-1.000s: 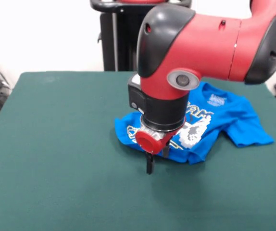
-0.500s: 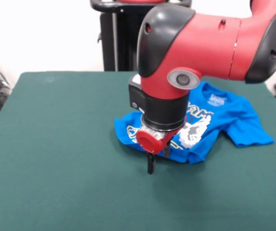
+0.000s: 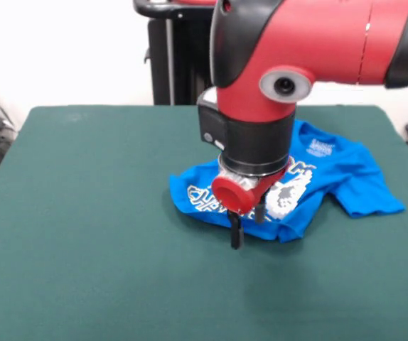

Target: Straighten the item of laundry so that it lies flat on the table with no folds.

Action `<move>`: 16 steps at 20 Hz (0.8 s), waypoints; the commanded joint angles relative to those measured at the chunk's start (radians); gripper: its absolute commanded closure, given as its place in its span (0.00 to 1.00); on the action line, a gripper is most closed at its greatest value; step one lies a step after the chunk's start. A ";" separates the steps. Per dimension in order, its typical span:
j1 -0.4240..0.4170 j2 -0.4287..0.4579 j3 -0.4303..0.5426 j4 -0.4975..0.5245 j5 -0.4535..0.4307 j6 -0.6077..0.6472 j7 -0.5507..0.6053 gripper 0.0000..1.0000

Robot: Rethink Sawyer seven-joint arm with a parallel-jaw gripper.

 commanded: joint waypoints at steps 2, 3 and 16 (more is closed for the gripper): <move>0.029 0.012 0.098 -0.051 0.028 -0.114 0.026 0.00; 0.031 0.017 0.098 -0.050 0.023 -0.122 0.026 0.00; 0.045 0.117 0.069 -0.075 -0.045 -0.169 0.041 0.00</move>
